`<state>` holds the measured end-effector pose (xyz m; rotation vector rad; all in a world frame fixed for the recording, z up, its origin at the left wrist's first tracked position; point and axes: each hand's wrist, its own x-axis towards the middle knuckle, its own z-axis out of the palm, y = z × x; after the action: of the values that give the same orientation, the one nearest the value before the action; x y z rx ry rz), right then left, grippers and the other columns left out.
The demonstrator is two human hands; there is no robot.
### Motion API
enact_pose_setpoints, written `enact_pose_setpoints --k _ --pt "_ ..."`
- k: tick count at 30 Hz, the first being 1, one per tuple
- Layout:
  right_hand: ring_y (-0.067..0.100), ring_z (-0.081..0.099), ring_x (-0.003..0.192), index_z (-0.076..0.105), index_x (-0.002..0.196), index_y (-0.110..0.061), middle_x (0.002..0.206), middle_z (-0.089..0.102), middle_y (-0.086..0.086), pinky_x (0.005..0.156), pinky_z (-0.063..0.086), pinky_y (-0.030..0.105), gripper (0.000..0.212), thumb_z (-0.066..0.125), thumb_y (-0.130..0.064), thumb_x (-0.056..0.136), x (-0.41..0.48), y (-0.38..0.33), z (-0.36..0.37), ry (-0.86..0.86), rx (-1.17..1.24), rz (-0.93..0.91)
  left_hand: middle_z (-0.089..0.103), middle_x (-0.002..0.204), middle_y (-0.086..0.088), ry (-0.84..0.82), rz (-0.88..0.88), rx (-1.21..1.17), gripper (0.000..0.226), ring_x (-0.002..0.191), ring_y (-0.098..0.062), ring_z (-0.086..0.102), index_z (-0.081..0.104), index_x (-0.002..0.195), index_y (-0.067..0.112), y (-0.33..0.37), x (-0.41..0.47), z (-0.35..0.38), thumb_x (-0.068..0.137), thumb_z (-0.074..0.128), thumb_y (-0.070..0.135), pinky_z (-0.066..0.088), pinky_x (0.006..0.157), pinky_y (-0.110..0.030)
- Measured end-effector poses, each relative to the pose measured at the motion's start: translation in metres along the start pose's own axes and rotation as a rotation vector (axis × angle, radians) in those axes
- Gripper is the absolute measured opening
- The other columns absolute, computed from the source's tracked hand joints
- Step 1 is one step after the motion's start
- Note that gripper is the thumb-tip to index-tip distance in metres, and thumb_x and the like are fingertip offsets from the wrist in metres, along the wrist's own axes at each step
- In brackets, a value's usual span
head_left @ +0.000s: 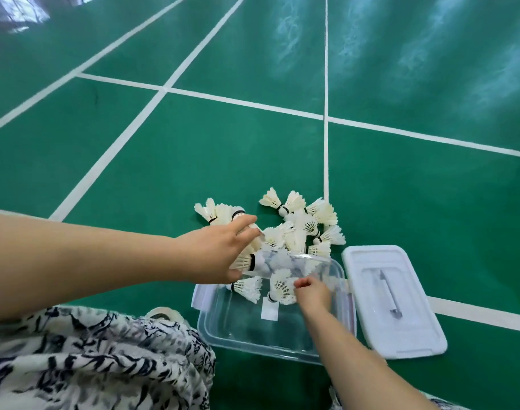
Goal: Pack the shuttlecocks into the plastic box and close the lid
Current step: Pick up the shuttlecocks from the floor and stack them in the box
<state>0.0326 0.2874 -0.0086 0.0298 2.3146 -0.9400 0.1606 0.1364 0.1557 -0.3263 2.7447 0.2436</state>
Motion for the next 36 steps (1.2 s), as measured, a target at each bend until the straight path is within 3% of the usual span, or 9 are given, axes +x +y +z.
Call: enact_pose_setpoints --k 10,12,14,18,22,24,29,34,36 --pt "0.027 0.055 0.082 0.059 0.062 -0.013 0.090 0.062 0.013 0.079 0.051 0.037 0.035 0.051 0.015 0.081 0.047 0.013 0.079 -0.172 0.351 0.317 -0.004 0.156 0.005 -0.023 -0.148 -0.171 0.076 0.115 -0.028 0.054 0.014 0.144 0.019 -0.012 0.020 0.023 0.084 0.057 0.039 0.043 0.092 -0.032" --pt "0.023 0.054 0.080 0.066 0.075 -0.008 0.093 0.063 0.013 0.074 0.049 0.027 0.025 0.052 0.011 0.083 0.048 0.010 0.086 -0.180 0.306 0.312 -0.004 0.156 0.004 -0.024 -0.161 -0.178 0.076 0.114 -0.028 0.055 0.014 0.144 0.018 -0.016 0.022 0.026 0.085 0.057 0.039 0.044 0.092 -0.032" --pt "0.021 0.054 0.077 0.068 0.102 -0.002 0.098 0.065 0.014 0.066 0.045 0.019 0.024 0.051 0.005 0.087 0.044 0.004 0.086 -0.210 0.277 0.289 -0.005 0.157 0.003 -0.037 -0.175 -0.186 0.076 0.115 -0.028 0.054 0.013 0.145 0.018 -0.020 0.023 0.029 0.086 0.056 0.039 0.044 0.093 -0.032" --pt "0.026 0.058 0.103 0.064 0.118 -0.011 0.122 0.064 0.008 0.080 0.041 0.021 0.034 0.045 -0.004 0.091 0.036 -0.004 0.078 -0.230 0.086 0.174 -0.006 0.157 0.001 -0.071 -0.188 -0.186 0.077 0.115 -0.028 0.055 0.011 0.146 0.019 -0.022 0.021 0.032 0.086 0.056 0.038 0.044 0.095 -0.033" --pt "0.019 0.057 0.082 0.064 0.117 -0.010 0.101 0.063 0.005 0.059 0.045 0.017 0.033 0.046 -0.004 0.091 0.025 -0.006 0.063 -0.255 0.138 0.138 -0.005 0.157 0.001 -0.062 -0.202 -0.207 0.078 0.117 -0.028 0.054 0.011 0.146 0.017 -0.019 0.021 0.030 0.086 0.056 0.036 0.043 0.096 -0.032" --pt "0.018 0.059 0.082 0.065 0.111 -0.014 0.094 0.060 0.001 0.064 0.047 0.025 0.029 0.045 -0.008 0.092 0.015 -0.011 0.046 -0.175 0.185 0.095 -0.003 0.157 -0.001 -0.047 -0.202 -0.228 0.077 0.118 -0.028 0.053 0.013 0.146 0.016 -0.017 0.022 0.028 0.085 0.057 0.036 0.042 0.095 -0.031" --pt "0.015 0.057 0.079 0.061 0.083 -0.030 0.087 0.065 -0.005 0.065 0.045 0.023 0.030 0.048 -0.004 0.090 -0.024 -0.030 0.007 -0.067 0.397 -0.239 0.004 0.155 -0.002 -0.031 -0.163 -0.237 0.074 0.118 -0.028 0.051 0.016 0.145 0.015 -0.003 0.023 0.020 0.086 0.057 0.033 0.040 0.093 -0.028" --pt "0.003 0.050 0.065 0.060 0.084 -0.027 0.075 0.057 -0.006 0.058 0.043 0.013 0.023 0.055 -0.004 0.088 -0.075 -0.054 -0.023 -0.049 0.457 -0.549 0.013 0.152 -0.007 -0.011 -0.119 -0.257 0.074 0.121 -0.030 0.050 0.019 0.144 0.013 0.014 0.028 0.011 0.083 0.058 0.030 0.043 0.101 -0.038" --pt "0.003 0.054 0.073 0.060 0.086 -0.031 0.084 0.059 -0.010 0.063 0.044 0.011 0.019 0.058 -0.012 0.088 -0.090 -0.052 -0.031 -0.044 0.326 -0.636 0.016 0.150 -0.008 0.025 -0.108 -0.272 0.075 0.117 -0.029 0.052 0.020 0.143 0.014 0.018 0.027 0.007 0.082 0.059 0.031 0.044 0.100 -0.039"
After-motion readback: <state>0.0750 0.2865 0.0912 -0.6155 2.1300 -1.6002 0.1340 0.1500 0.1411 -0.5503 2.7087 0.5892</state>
